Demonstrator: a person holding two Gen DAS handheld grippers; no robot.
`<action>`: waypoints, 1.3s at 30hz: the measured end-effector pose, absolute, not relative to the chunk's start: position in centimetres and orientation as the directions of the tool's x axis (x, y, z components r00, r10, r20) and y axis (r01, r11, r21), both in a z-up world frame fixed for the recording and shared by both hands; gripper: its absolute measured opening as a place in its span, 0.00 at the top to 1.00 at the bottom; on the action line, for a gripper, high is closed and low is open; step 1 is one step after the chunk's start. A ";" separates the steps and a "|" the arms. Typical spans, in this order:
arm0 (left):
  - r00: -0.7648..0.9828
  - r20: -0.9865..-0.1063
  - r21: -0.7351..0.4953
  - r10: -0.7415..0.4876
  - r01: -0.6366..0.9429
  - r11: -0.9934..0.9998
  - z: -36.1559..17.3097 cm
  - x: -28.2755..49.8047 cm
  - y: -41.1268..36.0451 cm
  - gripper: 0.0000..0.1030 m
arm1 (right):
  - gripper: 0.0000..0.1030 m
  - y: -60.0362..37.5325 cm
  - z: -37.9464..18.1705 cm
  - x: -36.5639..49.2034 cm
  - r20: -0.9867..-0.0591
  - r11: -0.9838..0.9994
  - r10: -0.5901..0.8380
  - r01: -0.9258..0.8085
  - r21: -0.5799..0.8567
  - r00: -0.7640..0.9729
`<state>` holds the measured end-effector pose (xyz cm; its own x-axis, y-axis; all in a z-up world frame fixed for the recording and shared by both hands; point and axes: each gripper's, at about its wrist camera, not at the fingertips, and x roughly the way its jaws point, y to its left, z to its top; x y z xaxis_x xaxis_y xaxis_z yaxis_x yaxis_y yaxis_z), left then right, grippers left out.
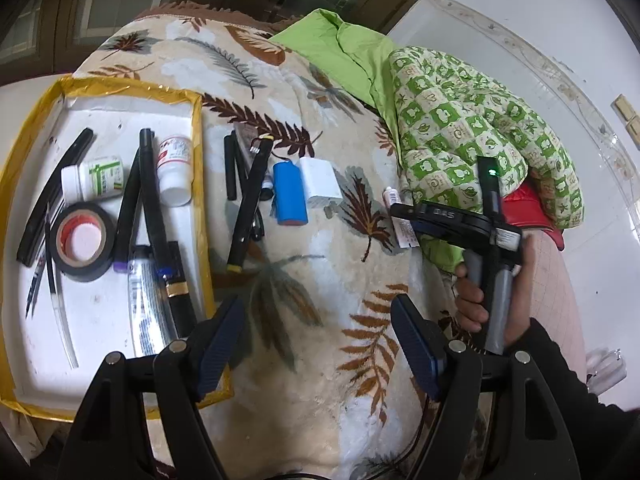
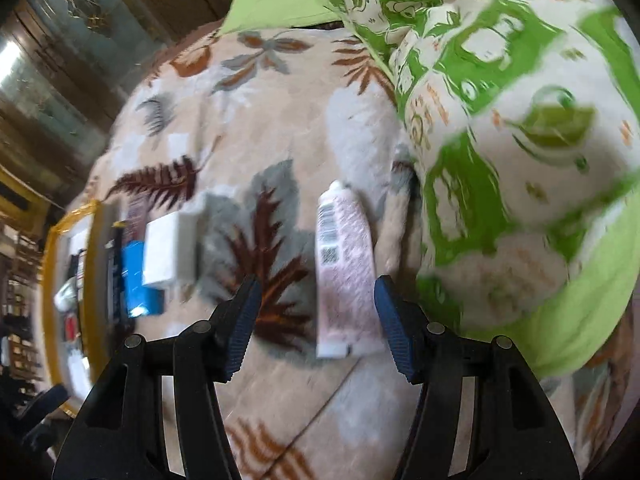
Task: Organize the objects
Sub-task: 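Grasp the white printed tube with the right tool, then grasp the white charger plug with the left tool while the right tool holds the tube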
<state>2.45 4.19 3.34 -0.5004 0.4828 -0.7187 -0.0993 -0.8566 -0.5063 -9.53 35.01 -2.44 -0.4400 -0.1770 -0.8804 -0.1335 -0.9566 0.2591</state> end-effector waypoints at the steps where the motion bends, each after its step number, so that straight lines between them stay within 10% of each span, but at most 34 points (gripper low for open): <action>1: -0.497 -0.722 -0.505 0.482 -0.098 -0.858 3.4 2.2 4.3 0.26 | 0.43 35.0 -2.7 -10.0 -0.885 -0.959 -0.166 -0.140 0.248 -0.434; 6: -0.483 -0.754 -0.463 0.445 -0.091 -0.882 3.7 0.2 4.8 0.26 | 0.49 34.0 -3.5 -10.9 -0.903 -0.978 -0.084 -0.140 0.157 -0.422; 8: -0.479 -0.755 -0.466 0.447 -0.087 -0.880 3.7 -0.7 5.0 0.26 | 0.69 33.2 -3.5 -10.6 -0.911 -0.987 -0.006 -0.144 0.072 -0.412; 19: -0.412 -0.819 -0.407 0.399 -0.071 -0.910 2.2 -8.7 9.4 0.26 | 0.69 31.2 -4.4 -3.3 -0.886 -0.920 -0.327 -0.106 0.378 -0.330; 39: -0.318 -0.928 -0.177 0.194 -0.082 -0.981 -1.6 -16.7 15.9 0.44 | 0.69 31.4 -5.0 -2.3 -0.851 -0.891 -0.365 -0.123 0.437 -0.379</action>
